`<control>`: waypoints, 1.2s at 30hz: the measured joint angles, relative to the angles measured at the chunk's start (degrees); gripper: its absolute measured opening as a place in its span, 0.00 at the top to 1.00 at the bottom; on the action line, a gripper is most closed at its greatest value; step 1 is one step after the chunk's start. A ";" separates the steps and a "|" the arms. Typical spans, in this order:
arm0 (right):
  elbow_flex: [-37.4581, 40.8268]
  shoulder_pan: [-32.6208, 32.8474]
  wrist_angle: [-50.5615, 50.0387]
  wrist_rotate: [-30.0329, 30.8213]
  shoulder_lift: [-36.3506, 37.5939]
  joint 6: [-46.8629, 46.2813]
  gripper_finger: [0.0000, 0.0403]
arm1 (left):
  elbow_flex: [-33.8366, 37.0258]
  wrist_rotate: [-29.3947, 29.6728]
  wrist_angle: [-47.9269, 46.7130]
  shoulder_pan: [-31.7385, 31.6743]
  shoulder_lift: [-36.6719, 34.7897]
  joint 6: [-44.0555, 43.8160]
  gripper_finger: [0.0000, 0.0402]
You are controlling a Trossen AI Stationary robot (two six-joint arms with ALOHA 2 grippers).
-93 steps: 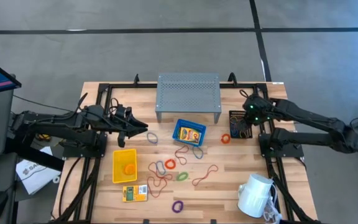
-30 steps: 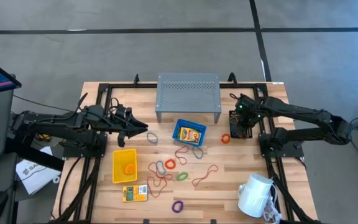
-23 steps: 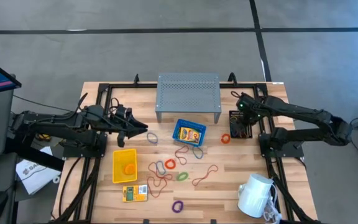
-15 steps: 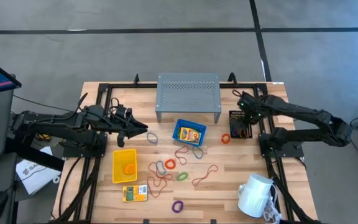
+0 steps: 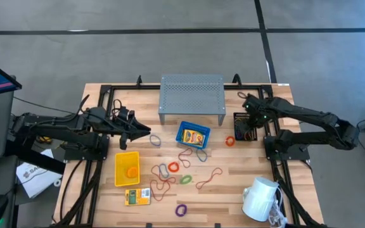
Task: Pick & Place Office Desk Supplies
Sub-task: Put the red rubber band into the black bin
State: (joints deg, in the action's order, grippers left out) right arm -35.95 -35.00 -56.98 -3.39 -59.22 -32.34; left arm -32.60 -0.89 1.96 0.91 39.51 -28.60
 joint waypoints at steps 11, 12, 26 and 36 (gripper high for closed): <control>0.14 -3.06 5.13 -5.64 1.02 -1.77 0.56 | 0.00 -0.02 -0.03 0.00 0.00 -0.37 0.79; 0.14 -3.61 5.67 -5.76 1.40 -2.05 0.56 | 0.00 -0.02 -0.03 0.00 0.00 -0.39 0.79; 0.16 -12.38 6.57 -14.07 1.90 -1.67 0.56 | 0.00 -0.04 -0.02 -0.01 0.00 -0.85 0.79; 0.16 -23.29 8.16 -23.32 4.42 1.71 0.56 | 0.00 -0.04 -0.02 0.00 0.00 -1.44 0.79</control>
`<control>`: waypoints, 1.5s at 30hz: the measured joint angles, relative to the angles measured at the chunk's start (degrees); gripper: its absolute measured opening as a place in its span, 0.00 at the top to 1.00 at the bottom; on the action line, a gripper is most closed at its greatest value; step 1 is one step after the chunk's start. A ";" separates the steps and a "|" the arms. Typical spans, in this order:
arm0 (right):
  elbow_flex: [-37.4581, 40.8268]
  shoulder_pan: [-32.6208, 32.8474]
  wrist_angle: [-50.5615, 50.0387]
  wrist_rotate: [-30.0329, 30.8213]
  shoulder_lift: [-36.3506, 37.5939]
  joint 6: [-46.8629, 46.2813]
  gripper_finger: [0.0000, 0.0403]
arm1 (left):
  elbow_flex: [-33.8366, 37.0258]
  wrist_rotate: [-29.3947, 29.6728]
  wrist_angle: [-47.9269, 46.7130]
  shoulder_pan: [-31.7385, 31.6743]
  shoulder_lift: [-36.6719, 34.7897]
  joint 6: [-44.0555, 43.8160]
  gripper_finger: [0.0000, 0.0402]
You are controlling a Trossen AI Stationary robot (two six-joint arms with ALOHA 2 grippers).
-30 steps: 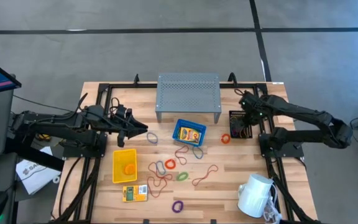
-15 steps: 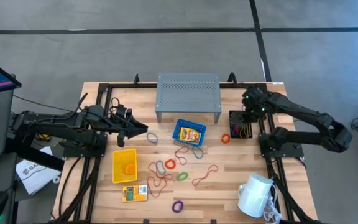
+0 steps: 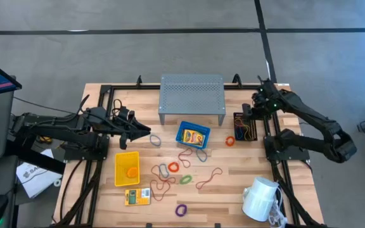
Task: Pick & Place Office Desk Supplies
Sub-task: Put the red rubber band into the black bin
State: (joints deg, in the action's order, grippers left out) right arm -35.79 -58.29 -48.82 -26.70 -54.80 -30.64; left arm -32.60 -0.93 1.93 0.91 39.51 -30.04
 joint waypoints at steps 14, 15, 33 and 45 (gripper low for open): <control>5.70 -9.78 -1.08 -12.63 4.17 4.22 0.56 | 0.00 0.02 0.02 -0.02 0.00 -0.26 0.79; 6.20 -9.82 -0.78 -12.55 4.53 4.07 0.56 | 0.00 0.02 0.02 0.00 0.00 -0.27 0.79; 7.05 -11.39 -3.76 -3.58 8.73 4.01 0.56 | 0.00 0.02 0.63 0.00 0.00 -0.92 0.79; 5.49 -10.88 -6.00 -2.65 11.30 3.49 0.59 | 0.00 0.04 0.52 -0.02 0.00 -0.76 0.79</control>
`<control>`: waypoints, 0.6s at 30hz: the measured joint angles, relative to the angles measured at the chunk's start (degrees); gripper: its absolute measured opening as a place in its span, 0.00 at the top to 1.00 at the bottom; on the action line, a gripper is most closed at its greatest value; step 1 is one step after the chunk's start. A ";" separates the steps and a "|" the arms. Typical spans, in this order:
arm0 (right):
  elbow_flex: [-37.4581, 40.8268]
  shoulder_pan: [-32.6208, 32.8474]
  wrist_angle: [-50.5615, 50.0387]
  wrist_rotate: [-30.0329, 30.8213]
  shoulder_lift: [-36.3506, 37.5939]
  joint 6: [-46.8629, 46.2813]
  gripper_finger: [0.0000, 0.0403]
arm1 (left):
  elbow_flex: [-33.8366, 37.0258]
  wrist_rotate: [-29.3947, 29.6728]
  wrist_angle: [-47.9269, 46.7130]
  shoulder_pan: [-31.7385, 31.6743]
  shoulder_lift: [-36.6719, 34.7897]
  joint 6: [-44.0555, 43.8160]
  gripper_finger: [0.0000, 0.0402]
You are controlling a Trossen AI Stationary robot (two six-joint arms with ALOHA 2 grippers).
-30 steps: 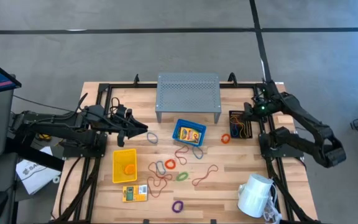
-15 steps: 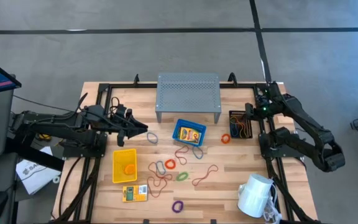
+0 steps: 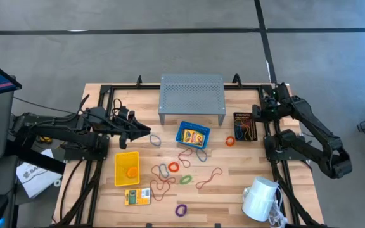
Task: Pick & Place Office Desk Supplies
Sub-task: Put the red rubber band into the black bin, then put the orange spring keychain into the yellow bin
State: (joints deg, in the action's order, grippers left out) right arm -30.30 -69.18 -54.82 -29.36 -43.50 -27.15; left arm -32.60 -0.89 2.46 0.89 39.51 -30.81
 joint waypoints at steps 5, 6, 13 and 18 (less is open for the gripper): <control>-0.17 1.42 -3.01 -0.64 0.06 1.18 0.64 | 0.00 0.01 -0.04 0.00 0.00 0.09 0.79; -0.15 1.95 -3.63 -0.91 0.03 1.57 0.65 | 0.00 0.00 -0.02 0.01 0.00 0.09 0.79; -0.33 4.76 -2.49 -5.40 0.61 1.45 0.71 | 0.00 0.02 -0.04 0.00 0.00 -0.02 0.79; -0.73 5.12 -1.54 -4.50 0.53 0.58 0.71 | 0.00 0.00 -0.04 0.02 0.00 -0.09 0.79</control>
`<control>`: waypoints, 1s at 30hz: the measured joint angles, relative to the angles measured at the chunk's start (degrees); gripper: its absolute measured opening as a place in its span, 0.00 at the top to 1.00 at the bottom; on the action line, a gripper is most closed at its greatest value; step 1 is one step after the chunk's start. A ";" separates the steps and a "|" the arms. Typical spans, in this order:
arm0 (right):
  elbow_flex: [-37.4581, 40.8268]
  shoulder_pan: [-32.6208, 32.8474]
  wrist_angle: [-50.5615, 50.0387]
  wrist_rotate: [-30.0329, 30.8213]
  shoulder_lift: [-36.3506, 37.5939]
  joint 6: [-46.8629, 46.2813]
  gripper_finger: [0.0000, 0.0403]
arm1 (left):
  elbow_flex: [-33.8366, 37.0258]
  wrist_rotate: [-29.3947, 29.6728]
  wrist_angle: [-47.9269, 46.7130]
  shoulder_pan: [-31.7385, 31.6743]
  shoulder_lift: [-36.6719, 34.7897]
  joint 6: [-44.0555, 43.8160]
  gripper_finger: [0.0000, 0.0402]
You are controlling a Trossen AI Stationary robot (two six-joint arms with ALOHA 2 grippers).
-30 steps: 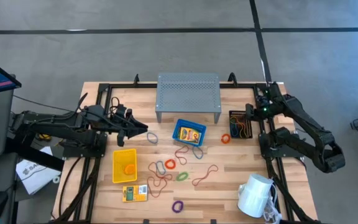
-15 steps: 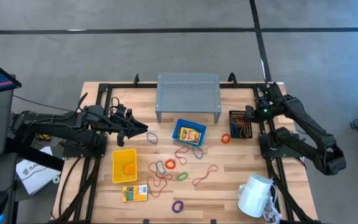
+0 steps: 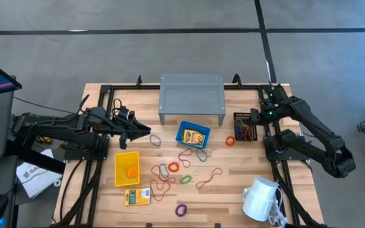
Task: Pick & Place Office Desk Supplies
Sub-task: Put the orange spring keychain into the yellow bin
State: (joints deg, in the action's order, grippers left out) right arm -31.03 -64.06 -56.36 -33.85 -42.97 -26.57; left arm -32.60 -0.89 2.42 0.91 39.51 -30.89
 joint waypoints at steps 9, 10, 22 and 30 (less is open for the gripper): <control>-1.34 10.34 2.08 0.69 4.45 4.99 0.74 | 0.00 0.00 -0.03 0.00 -0.02 0.00 0.79; -2.11 12.62 2.86 2.97 5.43 5.15 0.75 | 0.00 0.00 -0.03 0.00 -0.01 0.00 0.79; -10.29 40.97 7.86 19.98 5.14 6.65 0.81 | 0.00 0.92 -0.09 -0.26 -0.01 0.48 0.79; -10.55 58.74 9.55 30.26 -7.86 6.67 0.83 | 0.00 0.92 -0.51 -0.28 0.00 0.50 0.79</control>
State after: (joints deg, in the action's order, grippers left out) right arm -41.58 -5.32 -46.81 -3.59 -50.82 -19.91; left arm -32.60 0.03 1.92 0.62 39.51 -30.39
